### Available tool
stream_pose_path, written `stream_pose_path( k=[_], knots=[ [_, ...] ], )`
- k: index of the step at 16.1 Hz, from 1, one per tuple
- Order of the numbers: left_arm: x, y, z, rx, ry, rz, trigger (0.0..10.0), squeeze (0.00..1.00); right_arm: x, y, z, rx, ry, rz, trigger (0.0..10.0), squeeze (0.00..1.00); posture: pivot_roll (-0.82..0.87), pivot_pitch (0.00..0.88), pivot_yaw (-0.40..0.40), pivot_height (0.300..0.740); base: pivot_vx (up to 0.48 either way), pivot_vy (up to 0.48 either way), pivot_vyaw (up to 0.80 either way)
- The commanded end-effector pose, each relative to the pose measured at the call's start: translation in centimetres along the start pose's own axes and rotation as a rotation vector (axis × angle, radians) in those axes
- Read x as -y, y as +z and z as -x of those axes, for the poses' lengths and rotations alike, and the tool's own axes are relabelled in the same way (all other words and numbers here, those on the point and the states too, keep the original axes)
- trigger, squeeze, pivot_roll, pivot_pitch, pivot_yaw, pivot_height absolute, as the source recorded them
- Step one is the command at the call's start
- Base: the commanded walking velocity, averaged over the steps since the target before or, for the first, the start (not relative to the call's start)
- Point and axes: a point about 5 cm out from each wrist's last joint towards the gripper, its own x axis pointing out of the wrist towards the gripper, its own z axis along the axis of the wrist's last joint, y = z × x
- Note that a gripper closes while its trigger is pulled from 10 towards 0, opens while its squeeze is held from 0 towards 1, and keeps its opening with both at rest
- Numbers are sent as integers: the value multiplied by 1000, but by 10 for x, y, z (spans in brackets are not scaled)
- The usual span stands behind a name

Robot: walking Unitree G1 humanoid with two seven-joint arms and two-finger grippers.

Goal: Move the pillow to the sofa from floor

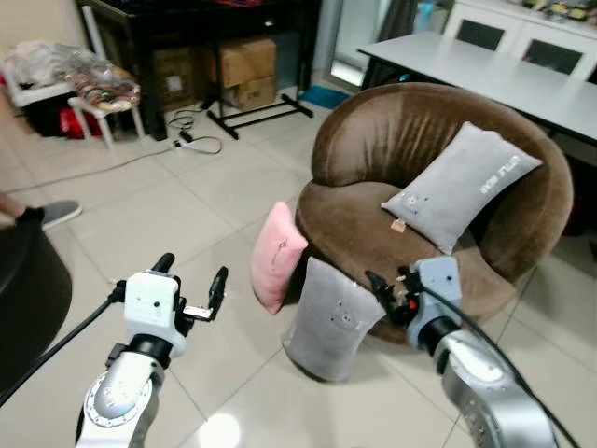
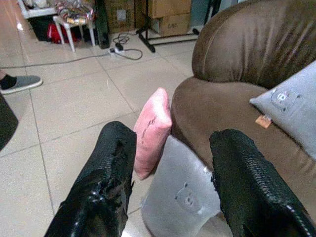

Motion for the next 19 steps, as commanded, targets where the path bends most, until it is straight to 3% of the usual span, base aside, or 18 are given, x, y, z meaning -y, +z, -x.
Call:
stream_pose_path(
  k=[1, 5, 7, 11, 19],
  knots=[
    [10, 2, -4, 9, -54, 12, 10000, 0, 12, -1, -1, -12, -41, 22, 10000, 0, -34, 0, -9, 740, 386, 0, 0],
    [9, -1, -3, 3, -48, 5, 10000, 0, 9, 1, -3, -13, -42, 11, 10000, 0, -46, 0, -27, 740, 405, 0, 0],
    [10, -2, -5, 13, -41, 6, 10000, 0, 18, -2, -1, -20, -71, -9, 10000, 0, -46, 0, -50, 740, 424, 0, 0],
    [7, -2, -3, 14, -22, -3, 10000, 0, 21, 0, -5, -22, -59, 9, 10000, 0, -38, 0, -63, 740, 424, 0, 0],
    [2, 0, -11, 23, -24, -36, 10000, 0, 21, 3, -12, -1, -53, 32, 10000, 0, -28, 0, -44, 740, 416, 0, 0]
  ],
)
